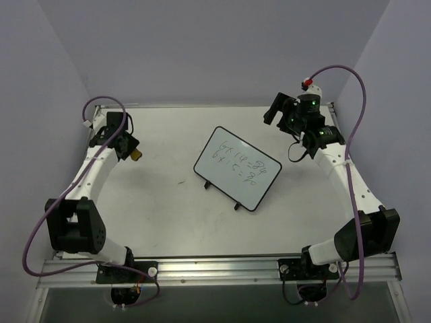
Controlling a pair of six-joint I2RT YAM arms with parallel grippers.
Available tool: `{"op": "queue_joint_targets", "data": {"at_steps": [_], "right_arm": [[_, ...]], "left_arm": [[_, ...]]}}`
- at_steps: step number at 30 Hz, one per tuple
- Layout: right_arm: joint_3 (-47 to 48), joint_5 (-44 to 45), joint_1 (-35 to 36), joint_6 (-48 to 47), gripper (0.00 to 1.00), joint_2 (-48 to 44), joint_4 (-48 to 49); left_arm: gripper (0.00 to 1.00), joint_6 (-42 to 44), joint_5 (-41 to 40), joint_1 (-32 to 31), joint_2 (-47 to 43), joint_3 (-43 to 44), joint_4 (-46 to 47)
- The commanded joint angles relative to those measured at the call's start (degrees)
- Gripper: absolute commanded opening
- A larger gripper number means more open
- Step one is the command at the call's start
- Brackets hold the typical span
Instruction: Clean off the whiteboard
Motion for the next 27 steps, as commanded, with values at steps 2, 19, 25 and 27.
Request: {"op": "queue_joint_targets", "data": {"at_steps": [2, 19, 25, 27], "right_arm": [[1.94, -2.19, 0.32, -1.29, 1.0, 1.69, -0.11], [-9.12, -11.25, -7.24, -3.23, 1.0, -6.29, 1.38], [-14.75, -15.72, -7.24, -1.48, 1.0, -9.63, 4.53], [-16.86, -16.78, -7.24, -1.21, 1.0, -11.39, 5.77]], "left_arm": [[0.02, 13.15, 16.75, -3.14, -6.99, -5.87, 18.46], [0.02, 21.5, 32.07, -25.63, -8.23, -12.39, 40.72], [0.02, 23.44, 31.97, -30.83, 0.9, -8.0, 43.53], [0.02, 23.36, 32.25, -32.06, 3.97, -6.33, 44.16]]}}
